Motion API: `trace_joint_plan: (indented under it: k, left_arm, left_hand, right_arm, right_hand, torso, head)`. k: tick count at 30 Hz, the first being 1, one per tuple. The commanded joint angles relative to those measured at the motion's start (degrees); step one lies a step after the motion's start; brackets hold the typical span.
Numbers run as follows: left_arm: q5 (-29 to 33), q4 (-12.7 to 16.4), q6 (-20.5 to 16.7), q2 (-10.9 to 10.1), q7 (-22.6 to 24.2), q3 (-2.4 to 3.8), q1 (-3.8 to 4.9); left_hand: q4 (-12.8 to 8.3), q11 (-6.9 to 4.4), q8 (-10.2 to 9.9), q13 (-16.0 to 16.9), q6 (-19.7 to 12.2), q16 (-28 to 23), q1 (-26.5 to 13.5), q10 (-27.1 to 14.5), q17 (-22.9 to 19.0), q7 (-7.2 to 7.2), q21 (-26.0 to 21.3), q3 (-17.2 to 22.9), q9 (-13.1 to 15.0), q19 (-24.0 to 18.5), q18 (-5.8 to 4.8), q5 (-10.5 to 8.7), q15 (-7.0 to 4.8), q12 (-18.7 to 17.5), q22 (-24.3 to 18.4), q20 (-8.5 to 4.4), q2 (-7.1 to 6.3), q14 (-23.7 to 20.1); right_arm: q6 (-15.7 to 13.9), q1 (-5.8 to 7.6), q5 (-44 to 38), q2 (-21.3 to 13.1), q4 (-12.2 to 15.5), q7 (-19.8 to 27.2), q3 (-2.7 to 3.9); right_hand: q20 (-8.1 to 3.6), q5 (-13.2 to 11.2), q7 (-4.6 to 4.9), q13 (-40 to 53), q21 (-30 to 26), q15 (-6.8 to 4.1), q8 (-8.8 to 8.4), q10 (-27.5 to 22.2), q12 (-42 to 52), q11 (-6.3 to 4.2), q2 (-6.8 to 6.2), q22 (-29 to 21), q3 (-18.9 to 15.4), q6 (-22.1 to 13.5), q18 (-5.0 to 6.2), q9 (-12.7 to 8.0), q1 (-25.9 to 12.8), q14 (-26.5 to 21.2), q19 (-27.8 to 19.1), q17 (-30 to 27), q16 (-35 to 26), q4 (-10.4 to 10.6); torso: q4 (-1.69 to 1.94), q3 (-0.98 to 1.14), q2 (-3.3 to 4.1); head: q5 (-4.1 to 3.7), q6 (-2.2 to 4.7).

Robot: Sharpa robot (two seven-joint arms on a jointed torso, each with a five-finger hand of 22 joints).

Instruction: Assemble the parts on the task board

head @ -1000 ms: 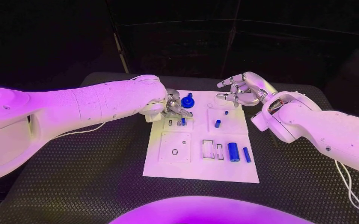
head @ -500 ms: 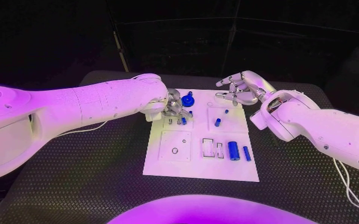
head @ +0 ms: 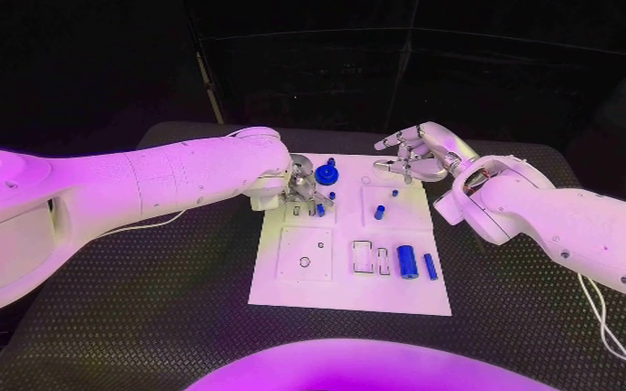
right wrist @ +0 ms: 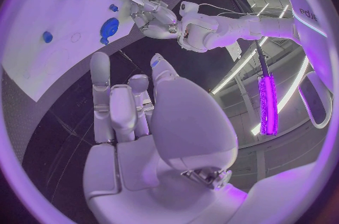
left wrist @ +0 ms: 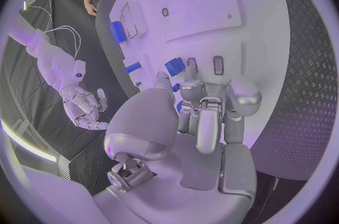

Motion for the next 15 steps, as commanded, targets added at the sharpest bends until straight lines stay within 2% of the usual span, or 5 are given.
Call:
trace_joint_plan:
  k: [1,15]
  left_arm:
    - [-0.57,0.09,1.38,-0.01,-0.40,0.03,0.12]
    - [-0.60,0.95,2.47,0.14,-0.46,0.04,0.12]
  left_hand:
    - [-0.43,-0.26,0.40,0.10,0.11,0.21,0.52,-0.07,13.35,-0.48,0.37,0.05,0.11,-0.11,-0.52,0.05,-0.37,0.28,0.19,-0.24,0.08,5.43]
    - [-0.35,-0.43,1.31,0.50,0.27,0.31,0.48,0.28,13.53,-0.70,0.66,0.00,0.60,-0.03,-0.58,0.02,-0.49,0.60,0.64,-0.34,0.25,5.47]
  right_arm:
    - [0.35,0.12,-0.18,0.09,0.01,0.14,0.05]
    - [0.45,0.11,-0.18,0.48,-0.34,0.15,0.04]
  right_hand:
    - [0.17,0.18,0.17,-0.07,-0.29,-0.28,-0.04,-0.24,-0.28,0.04,0.25,-0.10,-0.27,-0.10,0.89,-0.07,-0.07,0.04,-0.28,0.06,-0.26,-0.04]
    - [0.17,0.19,0.17,-0.08,-0.30,-0.28,-0.04,-0.24,-0.28,0.04,0.26,-0.11,-0.27,-0.10,0.89,-0.07,-0.08,0.05,-0.28,0.07,-0.26,-0.03]
  torso:
    - [0.06,0.00,0.03]
    - [0.14,-0.02,0.16]
  head:
    - [-0.04,0.01]
    - [-0.13,-0.03]
